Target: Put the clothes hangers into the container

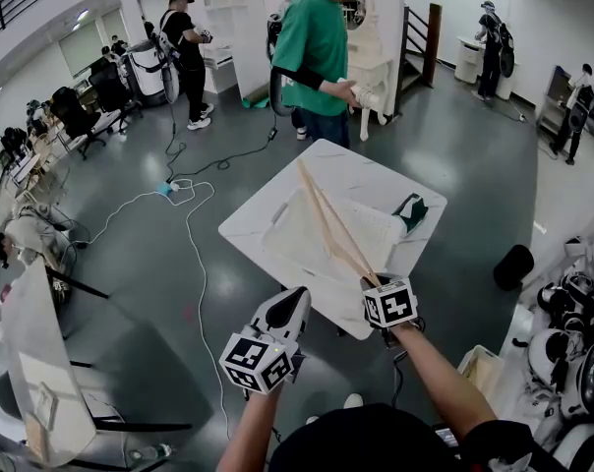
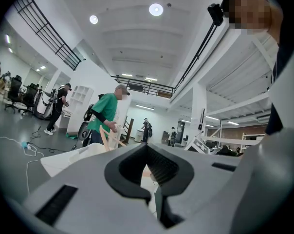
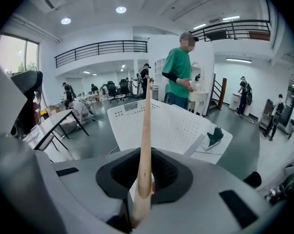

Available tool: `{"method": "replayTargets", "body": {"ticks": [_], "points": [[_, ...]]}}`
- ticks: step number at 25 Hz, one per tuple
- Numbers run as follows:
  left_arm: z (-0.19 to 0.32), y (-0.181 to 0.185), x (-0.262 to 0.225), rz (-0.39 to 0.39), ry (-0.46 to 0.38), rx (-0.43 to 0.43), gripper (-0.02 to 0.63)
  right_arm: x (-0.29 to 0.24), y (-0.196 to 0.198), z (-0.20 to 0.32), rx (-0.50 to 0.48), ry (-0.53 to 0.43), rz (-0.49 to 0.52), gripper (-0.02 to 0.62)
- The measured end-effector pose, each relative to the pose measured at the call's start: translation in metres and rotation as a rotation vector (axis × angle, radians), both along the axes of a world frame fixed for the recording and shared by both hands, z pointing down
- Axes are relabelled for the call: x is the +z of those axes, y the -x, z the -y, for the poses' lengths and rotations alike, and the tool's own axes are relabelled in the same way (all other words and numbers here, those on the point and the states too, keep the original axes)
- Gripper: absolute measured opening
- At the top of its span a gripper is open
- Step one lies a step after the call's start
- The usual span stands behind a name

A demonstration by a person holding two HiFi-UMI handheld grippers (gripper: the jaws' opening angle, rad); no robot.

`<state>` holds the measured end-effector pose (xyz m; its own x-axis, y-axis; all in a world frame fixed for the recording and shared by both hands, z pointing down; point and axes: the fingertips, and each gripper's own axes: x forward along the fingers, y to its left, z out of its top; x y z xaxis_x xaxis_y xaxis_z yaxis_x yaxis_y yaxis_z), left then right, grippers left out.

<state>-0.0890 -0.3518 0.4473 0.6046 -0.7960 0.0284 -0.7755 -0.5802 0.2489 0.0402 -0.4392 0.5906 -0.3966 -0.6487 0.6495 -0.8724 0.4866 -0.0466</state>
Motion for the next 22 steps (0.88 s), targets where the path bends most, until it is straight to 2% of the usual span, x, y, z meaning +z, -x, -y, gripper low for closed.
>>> {"method": "replayTargets", "body": {"ticks": [22], "points": [[0.002,0.015,0.004,-0.011,0.01,-0.026,0.003,0.018,0.008,0.003,0.005,0.087,-0.078,0.063]]}}
